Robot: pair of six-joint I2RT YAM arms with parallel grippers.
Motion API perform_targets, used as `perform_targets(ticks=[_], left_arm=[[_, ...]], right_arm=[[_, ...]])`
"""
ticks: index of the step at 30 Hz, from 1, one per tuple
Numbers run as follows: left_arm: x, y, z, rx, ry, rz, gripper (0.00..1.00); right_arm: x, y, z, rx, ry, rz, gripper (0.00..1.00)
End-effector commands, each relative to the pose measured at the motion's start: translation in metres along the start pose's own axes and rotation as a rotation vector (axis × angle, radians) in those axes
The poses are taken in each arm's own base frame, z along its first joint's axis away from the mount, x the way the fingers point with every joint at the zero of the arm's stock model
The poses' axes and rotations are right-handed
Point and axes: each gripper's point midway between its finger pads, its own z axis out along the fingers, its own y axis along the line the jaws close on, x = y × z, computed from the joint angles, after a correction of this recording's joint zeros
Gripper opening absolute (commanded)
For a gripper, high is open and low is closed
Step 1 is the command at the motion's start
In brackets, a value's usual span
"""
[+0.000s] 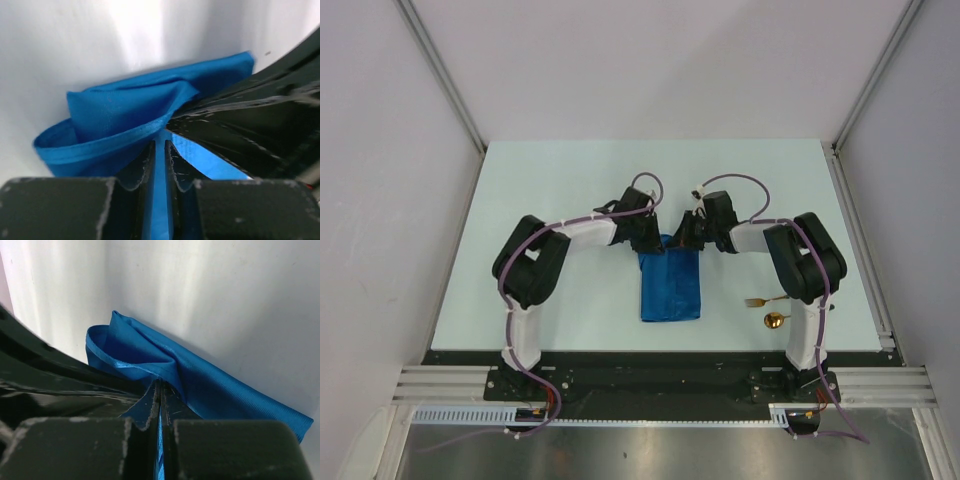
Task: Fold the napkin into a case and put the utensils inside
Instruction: Fold the upper triangle-folded napkin at the center of the board.
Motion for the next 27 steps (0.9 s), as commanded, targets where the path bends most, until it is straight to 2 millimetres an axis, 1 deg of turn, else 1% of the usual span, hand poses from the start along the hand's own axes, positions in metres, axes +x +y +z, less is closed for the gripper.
perform_targets(ticks=[1,3,4,6,8,9,11,12,13,14,15,16,17,18,20,21,22,23,25,27], left_arm=[[0.0,-0.003,0.004,0.022,-0.001,0.002,0.16],[-0.003,-0.01,-0.002,0.035,-0.01,0.008,0.16],[-0.006,-0.014,-0.006,0.048,-0.015,0.01,0.16],[-0.014,-0.028,-0.024,0.075,-0.038,0.024,0.16],[-0.015,-0.032,-0.04,0.083,-0.052,0.042,0.19],[-0.023,-0.043,-0.059,0.106,-0.088,0.057,0.2],[-0.022,-0.04,-0.073,0.091,-0.105,0.074,0.24],[-0.028,-0.041,-0.088,0.092,-0.14,0.078,0.26],[-0.023,-0.033,-0.092,0.075,-0.14,0.063,0.28],[-0.024,-0.03,-0.096,0.074,-0.147,0.053,0.28],[-0.026,-0.025,-0.1,0.076,-0.157,0.038,0.29],[-0.023,-0.021,-0.102,0.076,-0.157,0.023,0.29],[-0.024,-0.017,-0.102,0.074,-0.162,0.019,0.28],[-0.026,-0.012,-0.101,0.059,-0.162,0.009,0.27],[-0.022,-0.002,-0.096,0.041,-0.136,-0.013,0.24],[-0.022,0.002,-0.095,0.043,-0.131,-0.027,0.23],[-0.017,0.005,-0.092,0.046,-0.117,-0.045,0.23],[-0.02,0.005,-0.092,0.055,-0.132,-0.047,0.23],[-0.02,0.01,-0.093,0.044,-0.138,-0.05,0.23],[-0.02,0.012,-0.093,0.039,-0.136,-0.054,0.22]], right_arm=[[0.001,0.005,-0.009,-0.002,0.013,-0.01,0.0],[0.0,0.01,-0.016,-0.011,0.007,-0.017,0.0],[0.003,0.011,-0.018,-0.012,0.013,-0.019,0.0],[0.001,0.017,-0.026,-0.017,0.004,-0.031,0.01],[0.001,0.018,-0.032,-0.01,0.004,-0.048,0.02],[-0.003,0.024,-0.037,-0.016,-0.008,-0.061,0.04],[-0.007,0.025,-0.041,-0.013,-0.015,-0.068,0.1],[-0.012,0.029,-0.044,-0.018,-0.027,-0.071,0.11],[-0.015,0.03,-0.045,-0.019,-0.034,-0.07,0.13],[-0.021,0.036,-0.044,-0.029,-0.045,-0.071,0.13],[-0.024,0.038,-0.044,-0.031,-0.048,-0.069,0.14],[-0.024,0.039,-0.039,-0.039,-0.042,-0.065,0.16],[-0.026,0.042,-0.036,-0.05,-0.04,-0.064,0.16],[-0.031,0.05,-0.033,-0.066,-0.046,-0.068,0.17],[-0.032,0.049,-0.023,-0.064,-0.038,-0.061,0.17],[-0.037,0.054,-0.018,-0.075,-0.043,-0.065,0.17],[-0.037,0.054,-0.014,-0.074,-0.035,-0.062,0.17],[-0.033,0.05,-0.008,-0.072,-0.017,-0.056,0.17],[-0.037,0.051,-0.003,-0.08,-0.025,-0.058,0.17],[-0.034,0.045,0.004,-0.075,-0.012,-0.045,0.16]])
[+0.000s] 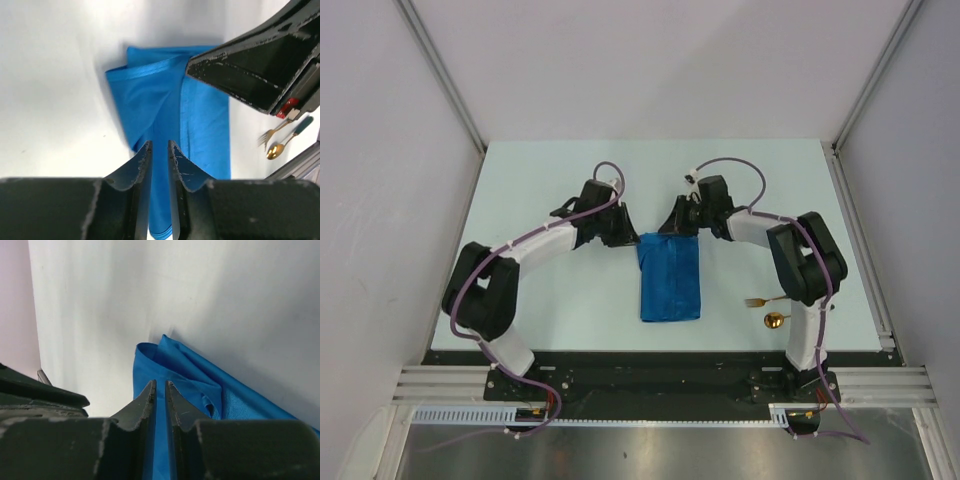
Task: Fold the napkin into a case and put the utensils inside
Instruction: Fold the upper triangle-folded napkin at the center of the board.
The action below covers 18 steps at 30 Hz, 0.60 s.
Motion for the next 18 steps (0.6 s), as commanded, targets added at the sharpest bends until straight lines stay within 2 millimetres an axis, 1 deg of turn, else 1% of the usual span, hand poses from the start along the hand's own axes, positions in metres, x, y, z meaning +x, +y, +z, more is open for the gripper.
perform_targets(ticks=[1,3,5,7,9,12,14,18], left_arm=[[-0.001,0.0,0.0,0.011,-0.008,-0.005,0.22],[-0.001,0.0,0.0,0.013,-0.012,-0.01,0.22],[-0.001,0.001,0.0,0.015,-0.011,-0.014,0.22],[0.002,0.002,0.001,0.013,-0.006,-0.014,0.22],[0.004,0.002,0.004,0.017,0.004,-0.019,0.22],[0.008,-0.003,0.008,0.053,0.022,-0.027,0.23],[0.011,-0.007,0.013,0.079,0.038,-0.029,0.25],[0.015,-0.016,0.023,0.113,0.069,-0.04,0.26]], right_arm=[[-0.003,0.0,0.015,-0.025,0.011,0.01,0.16],[0.003,-0.006,0.02,-0.025,0.03,0.023,0.15],[0.006,-0.014,0.02,-0.012,0.034,0.027,0.15],[0.01,-0.019,0.019,0.0,0.038,0.03,0.14],[0.016,-0.029,0.016,0.018,0.044,0.035,0.14],[0.02,-0.041,0.014,0.042,0.045,0.036,0.13],[0.021,-0.044,0.013,0.047,0.044,0.03,0.13],[0.018,-0.042,0.012,0.04,0.041,0.014,0.13]])
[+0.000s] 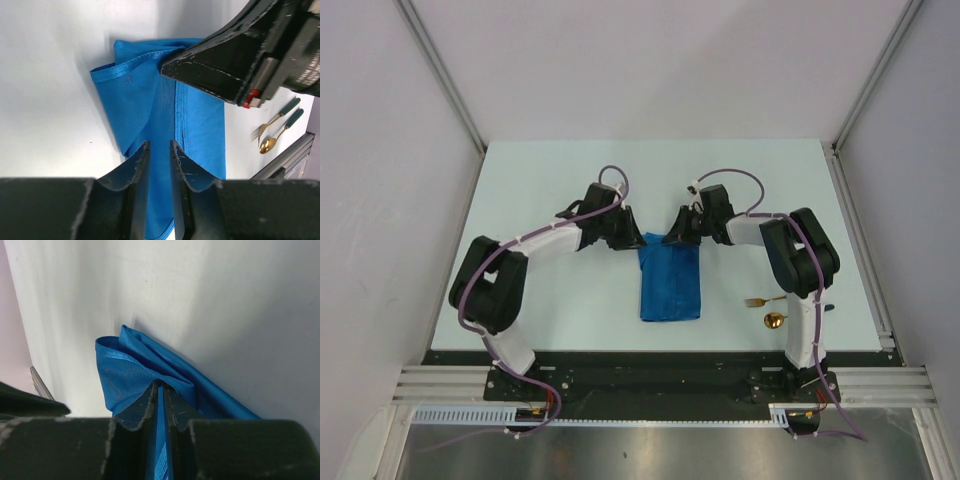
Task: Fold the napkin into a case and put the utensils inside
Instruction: Fold the upper triangle-folded napkin at the center of the board.
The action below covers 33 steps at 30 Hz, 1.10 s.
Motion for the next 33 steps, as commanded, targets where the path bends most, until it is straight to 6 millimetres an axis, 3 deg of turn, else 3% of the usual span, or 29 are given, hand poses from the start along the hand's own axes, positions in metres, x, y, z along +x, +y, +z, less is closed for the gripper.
perform_targets(ticks=[1,5,8,11,14,18,22,24,33], left_arm=[[0.001,-0.015,0.011,0.061,0.024,-0.02,0.26],[-0.006,-0.012,0.01,0.027,-0.003,-0.015,0.3],[-0.014,-0.012,0.005,0.008,-0.028,0.0,0.36],[-0.016,-0.013,0.003,-0.006,-0.023,0.013,0.4],[-0.009,-0.015,0.0,0.002,-0.013,0.019,0.4],[0.015,-0.014,-0.011,-0.021,-0.011,0.054,0.4],[0.037,-0.004,-0.023,-0.037,-0.019,0.049,0.44],[0.049,0.005,-0.025,-0.049,-0.006,0.041,0.45],[0.112,0.012,-0.013,-0.032,0.113,0.035,0.41]], right_arm=[[-0.008,-0.001,-0.007,0.012,-0.027,-0.049,0.13],[-0.015,0.017,-0.022,-0.009,-0.044,-0.073,0.15],[-0.02,0.028,-0.037,-0.002,-0.061,-0.091,0.22],[-0.019,0.033,-0.049,0.007,-0.062,-0.11,0.3],[-0.003,0.027,-0.058,0.029,-0.028,-0.091,0.38],[0.006,0.029,-0.07,0.029,-0.03,-0.095,0.48],[0.014,0.02,-0.063,0.03,-0.01,-0.092,0.51],[0.013,0.018,-0.058,0.03,-0.009,-0.093,0.51],[0.006,-0.001,-0.028,0.038,-0.004,-0.087,0.43]])
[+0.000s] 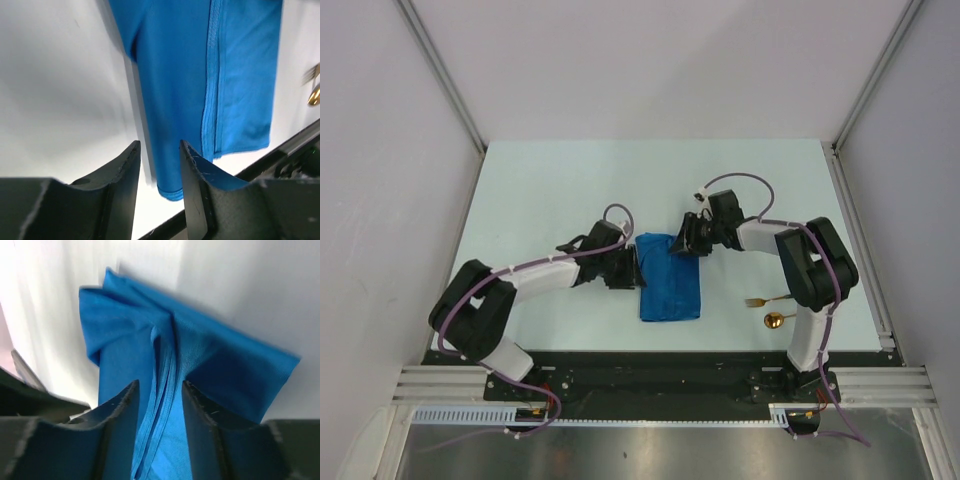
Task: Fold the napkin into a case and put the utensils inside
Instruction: Fold the upper triangle-folded napkin at the center of the board, then smooth out the 2/3-rectangle-folded napkin at the center of the board.
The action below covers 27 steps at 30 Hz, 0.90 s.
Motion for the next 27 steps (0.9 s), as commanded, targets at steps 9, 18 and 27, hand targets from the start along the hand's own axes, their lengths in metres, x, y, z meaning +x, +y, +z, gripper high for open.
perform_targets(ticks=[9,18,27], left_arm=[[-0.036,-0.002,-0.017,0.004,-0.146,-0.042,0.48],[-0.122,0.003,0.003,0.098,-0.139,-0.174,0.47],[-0.129,0.004,0.035,0.163,-0.106,-0.214,0.39]], right_arm=[[-0.037,0.002,0.023,-0.026,-0.07,-0.033,0.27],[-0.042,0.004,0.03,-0.075,-0.06,-0.031,0.11],[-0.04,0.007,0.033,-0.108,-0.046,-0.023,0.03]])
